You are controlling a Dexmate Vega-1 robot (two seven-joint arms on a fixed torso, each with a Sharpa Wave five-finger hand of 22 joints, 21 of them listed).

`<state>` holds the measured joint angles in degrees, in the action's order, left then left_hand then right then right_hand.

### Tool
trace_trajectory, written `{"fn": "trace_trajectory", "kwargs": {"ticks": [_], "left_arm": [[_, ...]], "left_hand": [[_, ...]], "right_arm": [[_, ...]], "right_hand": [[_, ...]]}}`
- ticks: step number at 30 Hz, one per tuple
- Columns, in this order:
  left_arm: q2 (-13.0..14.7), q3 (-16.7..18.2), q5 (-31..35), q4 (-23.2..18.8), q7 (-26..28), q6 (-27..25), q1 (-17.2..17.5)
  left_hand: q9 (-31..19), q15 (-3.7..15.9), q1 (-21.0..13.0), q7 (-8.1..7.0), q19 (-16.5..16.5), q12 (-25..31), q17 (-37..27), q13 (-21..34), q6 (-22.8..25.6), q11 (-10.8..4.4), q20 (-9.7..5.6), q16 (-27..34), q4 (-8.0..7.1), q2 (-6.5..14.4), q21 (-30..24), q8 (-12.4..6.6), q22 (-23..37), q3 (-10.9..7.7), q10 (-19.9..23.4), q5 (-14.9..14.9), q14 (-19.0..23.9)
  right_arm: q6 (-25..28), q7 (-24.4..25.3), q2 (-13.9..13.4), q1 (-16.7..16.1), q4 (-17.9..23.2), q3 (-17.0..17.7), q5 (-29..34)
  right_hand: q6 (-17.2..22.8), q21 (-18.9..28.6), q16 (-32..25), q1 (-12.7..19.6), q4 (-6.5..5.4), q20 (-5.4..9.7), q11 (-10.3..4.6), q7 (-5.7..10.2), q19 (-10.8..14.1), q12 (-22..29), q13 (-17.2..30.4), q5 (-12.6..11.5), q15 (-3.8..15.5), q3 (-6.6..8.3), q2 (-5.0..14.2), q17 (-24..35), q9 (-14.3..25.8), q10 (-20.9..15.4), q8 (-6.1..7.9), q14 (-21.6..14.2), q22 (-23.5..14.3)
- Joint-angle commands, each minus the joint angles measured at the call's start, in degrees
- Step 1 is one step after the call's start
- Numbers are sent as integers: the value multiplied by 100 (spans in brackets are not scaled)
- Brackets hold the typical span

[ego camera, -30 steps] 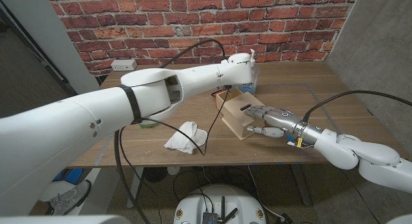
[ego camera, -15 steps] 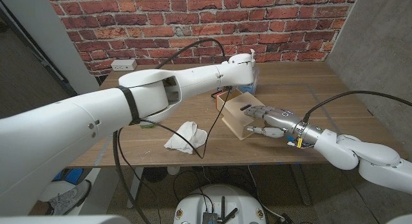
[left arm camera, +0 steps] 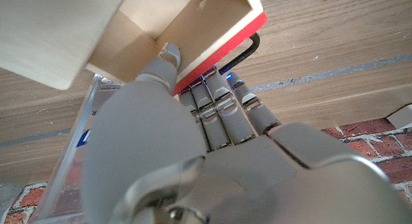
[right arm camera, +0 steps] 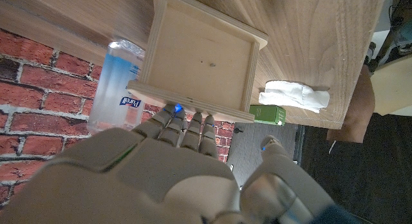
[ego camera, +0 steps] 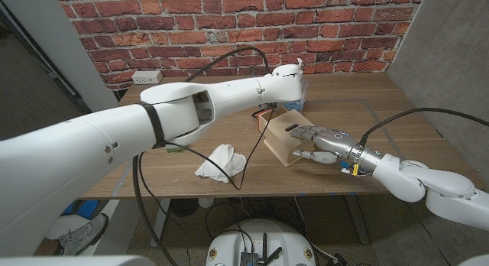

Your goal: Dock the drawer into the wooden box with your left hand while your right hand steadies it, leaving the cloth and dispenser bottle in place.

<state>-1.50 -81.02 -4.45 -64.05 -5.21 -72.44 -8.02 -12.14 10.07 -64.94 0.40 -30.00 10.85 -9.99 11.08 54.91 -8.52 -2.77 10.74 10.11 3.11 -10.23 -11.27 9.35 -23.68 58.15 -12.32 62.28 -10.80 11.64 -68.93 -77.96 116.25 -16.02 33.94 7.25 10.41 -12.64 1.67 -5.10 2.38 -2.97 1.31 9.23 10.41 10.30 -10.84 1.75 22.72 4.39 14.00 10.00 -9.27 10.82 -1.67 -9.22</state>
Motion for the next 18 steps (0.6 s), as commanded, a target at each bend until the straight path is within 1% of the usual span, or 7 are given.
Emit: {"fn": "trace_trajectory", "kwargs": {"ticks": [1, 4, 5, 7, 11, 16, 18], "left_arm": [[4, -53, -107, -42, -39, 57, -66], [8, -71, -127, -42, -82, 87, -87], [7, -75, -137, -40, -101, 85, -95], [19, -71, -156, -58, -127, 83, -106], [25, -102, -198, -68, -214, 42, -163], [15, -165, -245, -40, -325, 29, -237], [7, -146, -286, -23, -371, 16, -251]], "left_hand": [[-16, 366, -228, 25, 39, 16, -2, 11, -68, -207, -753, -35, -43, 319, -25, -7, 3, 40, 167, -31, 24], [-11, 356, -178, 24, 39, 15, 8, 9, -94, -194, -747, -50, -54, 302, -25, -1, 2, 45, 148, -35, -9], [-6, 321, -59, 26, 42, 9, 13, 6, -100, -179, -747, -57, -99, 262, -23, -3, 1, 87, 121, -26, -35], [2, 318, 38, 29, 42, 10, 28, 2, -119, -201, -746, -84, -123, 230, -23, 1, -1, 102, 106, -27, -98], [43, 297, 387, 45, 22, -12, 40, -13, -232, -199, -741, -91, -184, 79, -25, 38, -5, 178, -18, -14, -181], [84, 264, 690, 80, 60, -51, 61, -26, -455, -114, -667, -127, -170, -119, -12, 92, -4, 222, -270, -6, -393], [92, 260, 762, 89, 59, -58, 64, -30, -519, -80, -659, -128, -168, -157, -14, 100, -3, 224, -343, -5, -450]], "right_arm": [[30, 3, 17, -8, 5, -21, -9], [30, -2, 33, 11, -7, -37, -14], [30, -9, 32, 19, -8, -42, -10], [21, -3, 40, 32, -16, -51, -8], [20, -41, 54, 72, -25, -76, -24], [-35, -54, 68, 131, -63, -113, -35], [-28, -55, 70, 132, -66, -112, -44]], "right_hand": [[17, 36, -22, 5, -4, 388, -37, -5, 102, 30, 8, 9, 225, 27, 267, 9, 12, -8, 2, 4, -23], [21, 35, -23, 8, -3, 389, -39, -6, 104, 29, 8, 8, 229, 30, 275, 10, 12, -6, 3, 5, -24], [20, 36, -24, 9, -2, 391, -42, -5, 105, 28, 8, 8, 226, 30, 275, 10, 12, -4, 3, 3, -24], [22, 35, -22, 13, 2, 388, -45, -6, 105, 29, 8, 8, 227, 32, 276, 9, 12, -5, 3, 5, -24], [23, 34, -27, 17, 5, 387, -39, -2, 106, 31, 9, 7, 222, 36, 280, 9, 12, -11, 3, -6, -24], [44, 35, -26, 17, 4, 385, -46, -5, 112, 36, 9, 7, 226, 38, 282, 9, 12, -25, 11, -4, -24], [48, 35, -27, 18, 4, 384, -45, -1, 114, 36, 9, 6, 229, 40, 285, 9, 12, -25, 12, -7, -24]]}}
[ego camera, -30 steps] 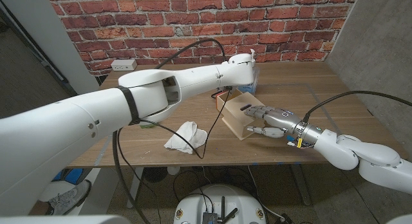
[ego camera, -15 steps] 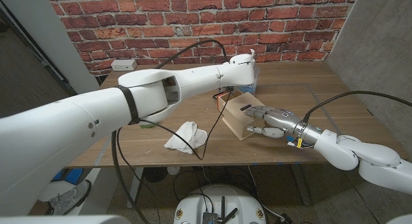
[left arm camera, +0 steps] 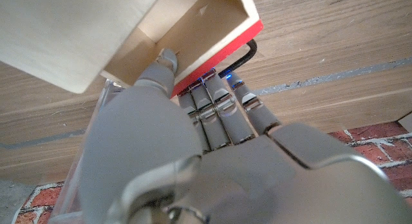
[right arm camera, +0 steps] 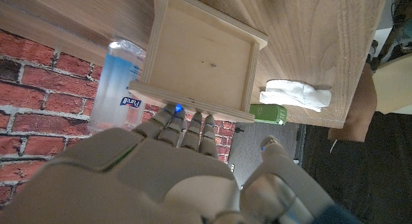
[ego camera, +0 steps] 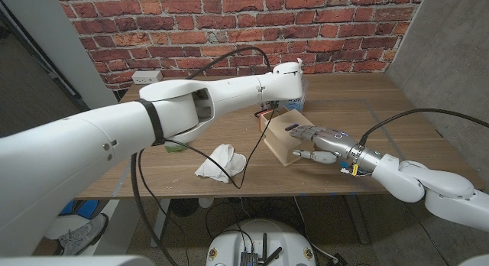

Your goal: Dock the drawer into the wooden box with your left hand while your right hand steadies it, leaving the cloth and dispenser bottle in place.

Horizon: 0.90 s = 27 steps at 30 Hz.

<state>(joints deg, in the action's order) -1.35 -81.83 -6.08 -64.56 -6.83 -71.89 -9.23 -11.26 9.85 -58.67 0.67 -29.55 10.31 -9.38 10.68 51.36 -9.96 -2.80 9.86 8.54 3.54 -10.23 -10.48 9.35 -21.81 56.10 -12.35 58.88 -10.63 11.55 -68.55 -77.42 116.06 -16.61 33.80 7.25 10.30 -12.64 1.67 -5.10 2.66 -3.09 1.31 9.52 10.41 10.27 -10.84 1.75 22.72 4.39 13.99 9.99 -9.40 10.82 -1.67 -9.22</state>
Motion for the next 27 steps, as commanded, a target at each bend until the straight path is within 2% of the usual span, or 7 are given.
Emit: {"fn": "trace_trajectory", "kwargs": {"ticks": [1, 6, 9, 13, 16, 19, 27], "left_arm": [[-9, -76, -129, 29, -222, -46, -143], [-29, -153, -182, 66, -362, -47, -235], [-18, -156, -202, 41, -390, -42, -264], [-7, -156, -216, -4, -394, -63, -295], [-13, -213, -260, 25, -518, -43, -363], [7, -230, -254, -35, -498, -76, -375], [149, -156, -337, -264, -516, -112, -408]], "left_hand": [[14, 273, 223, 66, 13, -11, 6, 7, -267, 15, -635, -42, -4, -271, -17, 39, -3, 52, -225, 4, -185], [41, 244, 487, 158, 34, -15, 12, 0, -591, 160, -556, -40, 3, -468, -19, 71, 1, 96, -492, 27, -385], [50, 215, 571, 148, 34, -19, 14, -2, -734, 173, -529, -37, 8, -537, -21, 81, 2, 109, -600, 33, -446], [65, 192, 710, 247, 60, -46, 22, -7, -1090, 299, -473, -39, 32, -689, -21, 90, 7, 130, -944, 47, -628], [71, 172, 776, 269, 46, -25, 20, -9, -1247, 275, -458, -25, 27, -738, -28, 102, 7, 142, -990, 54, -653], [77, 152, 857, 283, 52, -44, 23, -13, -1346, 336, -408, -26, 31, -838, -26, 89, 8, 181, -1139, 71, -699], [84, -114, 940, 317, 141, -34, 21, -13, -1465, 483, -322, -62, 51, -994, -5, 40, 14, 249, -1382, 99, -1150]], "right_arm": [[-42, -52, 31, 79, -49, -52, -38], [-80, -56, 35, 102, -75, -69, -68], [-80, -45, 44, 109, -83, -75, -67], [-79, -42, 43, 110, -90, -75, -79], [-82, -26, 49, 115, -100, -79, -75], [-83, -21, 55, 125, -107, -85, -71], [-67, -29, 62, 137, -105, -92, -82]], "right_hand": [[52, 46, -28, 19, 5, 355, -31, -3, 85, 36, 12, 6, 222, 42, 287, 10, 13, -14, 14, -12, -23], [51, 47, -29, 21, 5, 349, -40, -1, 94, 36, 12, 6, 224, 45, 289, 10, 13, -17, 12, -14, -23], [48, 46, -29, 18, 4, 345, -43, 1, 95, 36, 12, 7, 228, 43, 287, 12, 13, -17, 10, -11, -23], [47, 47, -29, 18, 3, 338, -47, 7, 102, 34, 13, 7, 223, 46, 289, 12, 13, -14, 9, -12, -23], [45, 47, -34, 19, 5, 331, -50, 4, 107, 32, 13, 7, 219, 46, 292, 15, 13, -12, 8, -18, -23], [40, 47, -34, 16, 4, 331, -49, 6, 110, 33, 13, 9, 229, 42, 289, 19, 14, -14, 5, -11, -24], [44, 48, -35, 24, 11, 331, -62, 7, 121, 32, 13, 8, 228, 47, 293, 19, 14, -12, 6, -13, -24]]}}
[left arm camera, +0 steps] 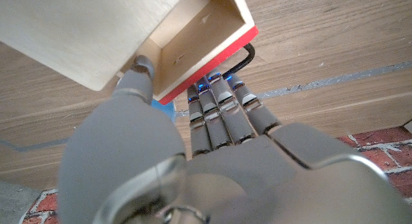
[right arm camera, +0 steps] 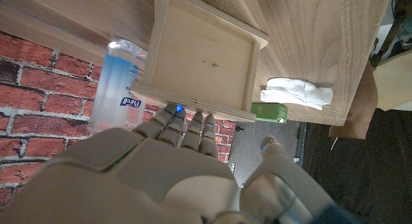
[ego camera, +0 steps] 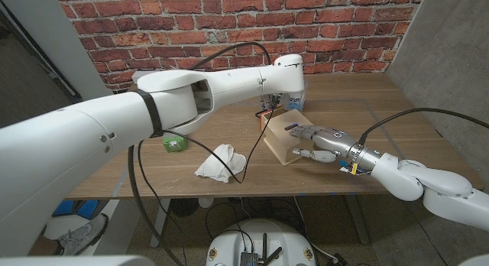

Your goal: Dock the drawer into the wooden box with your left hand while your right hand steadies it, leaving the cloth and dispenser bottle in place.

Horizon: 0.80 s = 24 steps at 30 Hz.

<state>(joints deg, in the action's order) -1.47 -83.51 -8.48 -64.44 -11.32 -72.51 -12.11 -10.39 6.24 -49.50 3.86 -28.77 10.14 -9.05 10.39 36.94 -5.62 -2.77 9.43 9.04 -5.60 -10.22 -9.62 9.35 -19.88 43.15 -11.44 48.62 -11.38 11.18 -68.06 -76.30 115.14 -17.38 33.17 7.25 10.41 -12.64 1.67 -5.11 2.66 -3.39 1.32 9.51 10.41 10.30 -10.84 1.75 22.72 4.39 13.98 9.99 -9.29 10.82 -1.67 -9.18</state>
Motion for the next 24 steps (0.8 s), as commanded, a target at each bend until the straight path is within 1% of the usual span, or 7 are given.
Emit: {"fn": "trace_trajectory", "kwargs": {"ticks": [1, 4, 5, 6, 11, 19, 24], "left_arm": [[181, 8, -105, -312, -68, -68, -132], [275, 41, -141, -455, -53, -114, -146], [309, 54, -154, -508, -45, -128, -151], [344, 76, -171, -560, -34, -143, -152], [513, 168, -230, -836, 83, -248, -143], [898, 516, -395, -1389, 312, -278, -22], [1105, 668, -468, -1681, 425, -228, 52]], "left_hand": [[-3, 218, 27, -4, 78, -20, -16, 16, -33, 49, -319, -15, -1, -78, -3, -50, 14, 64, -123, 10, -169], [-3, 172, 43, -5, 134, -16, -24, 16, -61, 58, -288, -13, -13, -60, 10, -53, 15, 75, -175, 15, -276], [-2, 154, 44, -5, 157, -19, -29, 15, -80, 112, -275, 0, -18, -35, 11, -55, 15, 75, -227, 15, -319], [-2, 116, 41, -6, 180, -14, -31, 15, -83, 112, -264, 2, -18, -27, 15, -59, 15, 75, -234, 14, -351], [-2, 79, 21, 12, 279, -26, -35, 14, -129, 147, -245, 14, -19, 33, 29, -61, 15, 65, -364, 10, -463], [-2, 41, -7, 18, 376, -2, -34, 14, -155, 134, -213, 29, -26, 126, 34, -72, 14, 35, -406, 1, -536], [-3, 13, -21, 15, 424, 3, -28, 14, -161, 178, -217, 16, -21, 164, 31, -80, 14, 21, -447, -1, -629]], "right_arm": [[10, 3, 15, 24, -10, -13, -32], [32, 3, 21, 21, -1, -8, -41], [37, 9, 24, 20, 1, -8, -38], [39, 2, 26, 23, 3, -10, -44], [52, -14, 31, 26, 15, -13, -62], [106, -29, 7, -20, 59, 7, -73], [112, -22, 2, -16, 66, -9, -28]], "right_hand": [[46, 38, -36, 23, 11, 327, -31, 5, 123, 31, 10, 8, 229, 46, 292, 21, 14, -21, 7, -14, -28], [53, 36, -38, 25, 13, 328, -26, 4, 123, 32, 10, 8, 230, 48, 294, 20, 14, -25, 9, -19, -28], [54, 35, -39, 26, 13, 330, -29, 4, 122, 33, 10, 8, 226, 49, 295, 20, 14, -26, 9, -22, -28], [54, 36, -38, 28, 14, 328, -26, 4, 124, 34, 10, 7, 222, 52, 296, 19, 14, -29, 9, -22, -28], [52, 35, -37, 27, 15, 328, -25, 5, 126, 33, 11, 8, 224, 52, 296, 21, 14, -30, 8, -16, -28], [50, 34, -33, 30, 16, 327, -25, 8, 129, 28, 11, 7, 225, 57, 298, 20, 15, -16, 6, -11, -28], [38, 33, -31, 33, 19, 328, -23, 9, 130, 21, 11, 7, 219, 61, 300, 19, 15, 2, 1, -8, -28]]}}
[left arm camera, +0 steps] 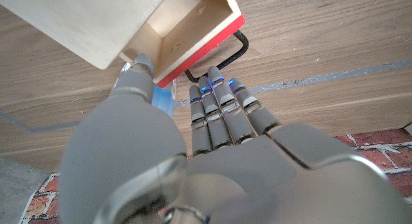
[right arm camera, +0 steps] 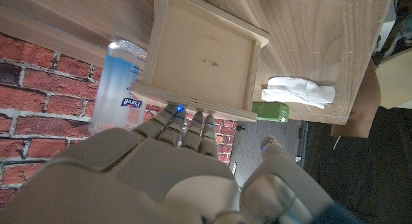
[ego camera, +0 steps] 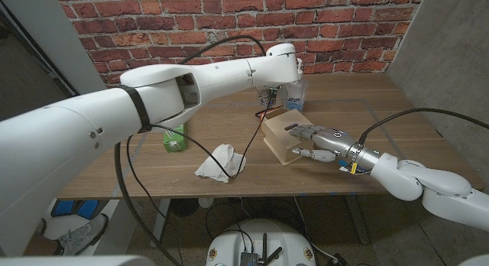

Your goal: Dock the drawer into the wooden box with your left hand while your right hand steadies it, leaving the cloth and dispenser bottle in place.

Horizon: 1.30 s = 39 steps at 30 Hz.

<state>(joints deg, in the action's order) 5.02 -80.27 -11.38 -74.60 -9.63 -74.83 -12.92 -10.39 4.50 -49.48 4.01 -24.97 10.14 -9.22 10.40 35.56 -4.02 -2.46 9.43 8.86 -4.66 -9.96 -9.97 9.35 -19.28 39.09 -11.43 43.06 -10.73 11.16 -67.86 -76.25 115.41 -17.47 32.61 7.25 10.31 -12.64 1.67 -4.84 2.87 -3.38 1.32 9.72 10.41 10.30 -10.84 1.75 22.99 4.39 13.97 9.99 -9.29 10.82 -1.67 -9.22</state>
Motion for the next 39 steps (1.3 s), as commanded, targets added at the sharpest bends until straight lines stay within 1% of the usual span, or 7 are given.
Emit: {"fn": "trace_trajectory", "kwargs": {"ticks": [1, 8, 15, 22, 26, 32, 39], "left_arm": [[500, 383, -200, -726, 269, 19, 152], [895, 679, -363, -1196, 308, 194, 316], [1304, 1007, -446, -1677, 437, 324, 555], [1585, 1626, -597, -1999, 734, 445, 1054], [1752, 1704, -573, -2215, 827, 518, 1162], [2103, 2153, -667, -2553, 943, 1046, 1635], [2277, 2605, -751, -2795, 1139, 1347, 2096]], "left_hand": [[-3, 182, -26, -3, 58, 5, -10, 13, -23, 18, -242, 12, -2, 75, 7, -46, 14, -40, -43, -2, -96], [-5, 145, -27, -23, 142, -7, -14, 14, -53, 49, -216, 7, -10, 149, 4, -49, 14, -50, -156, -1, -267], [-7, 143, -50, -117, 223, -10, -17, 15, -72, 14, -198, 13, -4, 233, -4, -62, 14, -68, -288, -4, -449], [-10, 150, -34, -126, 281, 1, -22, 16, -84, 19, -223, 26, -17, 295, -4, -67, 14, -70, -346, -1, -538], [-12, 120, -15, -115, 326, 1, -16, 16, -88, 44, -243, 19, -23, 314, 0, -70, 14, -71, -384, 2, -595], [-14, 65, 10, -115, 394, -19, -20, 16, -187, 71, -245, 8, -30, 377, -6, -44, 13, -68, -547, 10, -789], [-16, -3, 203, -59, 436, -7, -28, 16, -291, 125, -238, 18, -130, 486, -21, -32, 14, -42, -682, 30, -953]], "right_arm": [[48, -18, -18, -22, 38, -1, 26], [59, -26, -1, 0, 34, -16, 22], [101, -67, 5, 2, 57, -18, -10], [136, -118, 27, 43, 75, -46, -10], [146, -143, 35, 68, 80, -59, -17], [162, -158, 48, 86, 87, -82, -13], [257, -162, 30, 29, 151, -59, -16]], "right_hand": [[36, 43, -29, 35, -7, 306, -26, 12, 109, 21, 11, 6, 217, 37, 302, 18, 15, 4, 0, -6, -24], [27, 42, -27, 32, -7, 305, -19, 12, 110, 19, 11, 8, 211, 36, 300, 20, 15, 12, -4, 3, -24], [13, 41, -28, 32, -7, 306, -18, 17, 109, 18, 10, 8, 212, 37, 307, 24, 15, 19, -10, 8, -24], [12, 41, -27, 40, -1, 306, -13, 10, 112, 19, 10, 7, 212, 43, 309, 21, 15, 23, -10, 7, -24], [10, 39, -25, 45, 3, 305, -3, 12, 109, 19, 10, 6, 199, 49, 310, 18, 14, 29, -10, 7, -24], [14, 38, -23, 44, 4, 309, 12, 8, 109, 20, 9, 7, 192, 52, 309, 17, 14, 35, -9, 8, -24], [4, 35, -21, 42, 5, 310, -1, 3, 106, 21, 9, 9, 196, 51, 309, 20, 14, 39, -12, 20, -24]]}}
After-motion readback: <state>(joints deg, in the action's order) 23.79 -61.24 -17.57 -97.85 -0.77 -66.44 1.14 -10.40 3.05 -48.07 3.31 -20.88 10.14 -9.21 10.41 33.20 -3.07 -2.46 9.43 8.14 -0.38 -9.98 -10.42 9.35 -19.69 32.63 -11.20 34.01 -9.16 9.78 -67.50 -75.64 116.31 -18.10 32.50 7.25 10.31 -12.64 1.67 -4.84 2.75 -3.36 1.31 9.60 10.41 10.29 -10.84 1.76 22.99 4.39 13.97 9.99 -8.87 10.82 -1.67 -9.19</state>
